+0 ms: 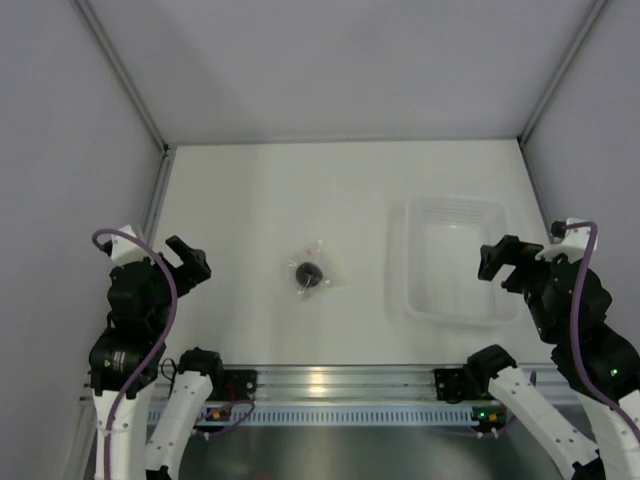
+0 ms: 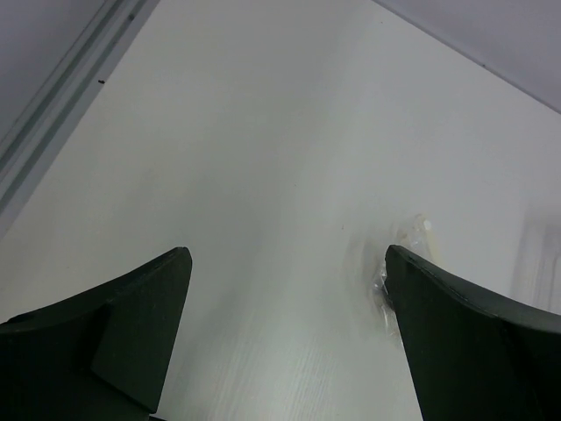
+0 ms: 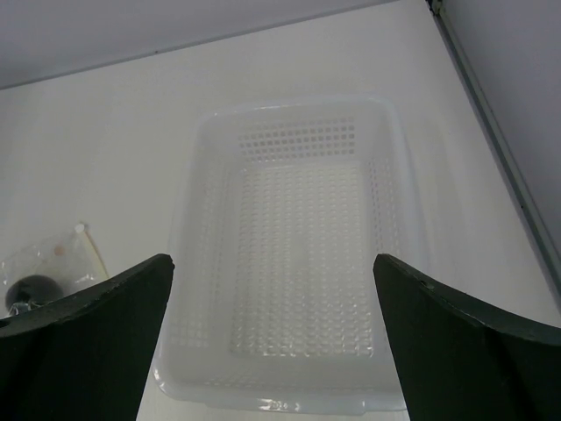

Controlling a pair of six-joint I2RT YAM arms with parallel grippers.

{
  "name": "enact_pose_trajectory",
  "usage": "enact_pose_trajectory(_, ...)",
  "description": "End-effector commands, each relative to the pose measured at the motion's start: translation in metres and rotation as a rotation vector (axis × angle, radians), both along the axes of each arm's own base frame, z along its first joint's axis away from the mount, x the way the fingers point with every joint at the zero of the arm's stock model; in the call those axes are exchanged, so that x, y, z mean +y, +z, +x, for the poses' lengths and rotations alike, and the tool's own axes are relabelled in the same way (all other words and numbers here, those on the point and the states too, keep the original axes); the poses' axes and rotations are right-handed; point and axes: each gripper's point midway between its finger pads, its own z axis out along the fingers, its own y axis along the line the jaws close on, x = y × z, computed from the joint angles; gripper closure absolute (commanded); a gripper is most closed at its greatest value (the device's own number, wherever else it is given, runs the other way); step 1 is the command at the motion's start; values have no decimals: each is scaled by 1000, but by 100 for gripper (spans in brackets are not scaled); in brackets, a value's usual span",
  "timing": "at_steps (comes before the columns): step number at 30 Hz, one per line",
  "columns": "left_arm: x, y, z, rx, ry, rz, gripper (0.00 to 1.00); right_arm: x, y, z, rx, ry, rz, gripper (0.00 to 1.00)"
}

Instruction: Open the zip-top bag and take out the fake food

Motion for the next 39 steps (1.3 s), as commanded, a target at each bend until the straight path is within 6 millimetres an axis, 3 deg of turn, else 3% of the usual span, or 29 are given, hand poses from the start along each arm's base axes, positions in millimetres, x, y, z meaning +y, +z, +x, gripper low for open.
enact_pose_trajectory(1,-16,19,4,-74,-65,-66,2,-2,14,-3,-54,-10,36,1)
enact_pose_trajectory(9,-73,-2,12,-11,-276,-320,2,1,7,-5,-63,4,58,0)
enact_pose_trajectory(12,-97,-17,23,14,-366,-420,2,5,7,-4,-60,24,63,1)
enact_pose_trajectory(16,-123,-54,40,108,-458,-539,2,10,3,-3,-54,52,58,1)
enact_pose_trajectory(20,-136,-92,51,212,-482,-617,2,37,-5,0,-20,195,65,1)
enact_pose_trajectory(26,-146,-112,61,245,-502,-684,2,64,-22,7,44,305,79,1)
enact_pose_trajectory(30,-151,-142,66,294,-452,-688,2,81,-37,12,88,358,122,1)
enact_pose_trajectory(33,-168,-158,69,294,-440,-728,6,95,-46,15,130,413,143,1)
enact_pose_trajectory(37,-204,-174,60,314,-474,-713,7,99,-50,16,153,429,136,1)
enact_pose_trajectory(39,-212,-183,59,334,-475,-707,8,98,-48,15,144,426,140,1)
